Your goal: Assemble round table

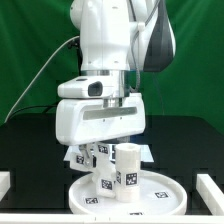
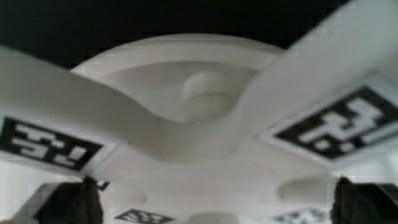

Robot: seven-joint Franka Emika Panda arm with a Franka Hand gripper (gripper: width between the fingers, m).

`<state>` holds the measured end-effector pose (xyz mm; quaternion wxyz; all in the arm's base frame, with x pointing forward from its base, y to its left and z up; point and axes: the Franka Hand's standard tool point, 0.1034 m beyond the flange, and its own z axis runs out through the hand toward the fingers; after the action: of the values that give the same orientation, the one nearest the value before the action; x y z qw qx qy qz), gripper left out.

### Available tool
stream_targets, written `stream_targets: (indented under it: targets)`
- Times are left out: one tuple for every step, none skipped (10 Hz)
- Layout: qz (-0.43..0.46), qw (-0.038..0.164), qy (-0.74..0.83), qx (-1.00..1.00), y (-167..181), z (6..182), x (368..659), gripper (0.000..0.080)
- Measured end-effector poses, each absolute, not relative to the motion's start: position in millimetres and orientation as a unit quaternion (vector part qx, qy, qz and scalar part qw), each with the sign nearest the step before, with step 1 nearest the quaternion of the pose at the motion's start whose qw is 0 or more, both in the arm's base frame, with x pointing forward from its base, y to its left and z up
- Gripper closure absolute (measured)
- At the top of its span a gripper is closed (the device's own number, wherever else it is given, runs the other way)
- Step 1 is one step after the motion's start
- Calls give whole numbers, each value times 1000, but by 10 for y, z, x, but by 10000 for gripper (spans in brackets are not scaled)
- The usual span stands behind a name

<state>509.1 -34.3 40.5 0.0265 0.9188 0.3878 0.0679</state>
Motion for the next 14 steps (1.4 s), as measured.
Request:
stream_targets:
  targets:
    - [65,26,386,920,-368,369,5069,151]
    - [63,25,384,921,-382,329,5050,151]
    - [62,25,384,921,-389,290,5036,151]
    - [62,25,384,921,-387,290,5038,151]
    - [62,25,383,921,-387,292,5039,151]
    - [62,25,383,921,-386,298,5042,151]
    - [62,24,382,922,-385,314,5044,151]
    - [54,19,381,923,-375,341,5031,151]
    - [44,9,376,925,-359,414,5040,151]
    - [30,-2,370,928,-347,482,5062,151]
    - [14,-13,362,932,-333,533,5086,151]
    - [-7,-27,350,936,-323,567,5106,151]
    - [-30,-41,336,940,-314,587,5100,151]
    - [-25,-38,338,940,-320,591,5137,151]
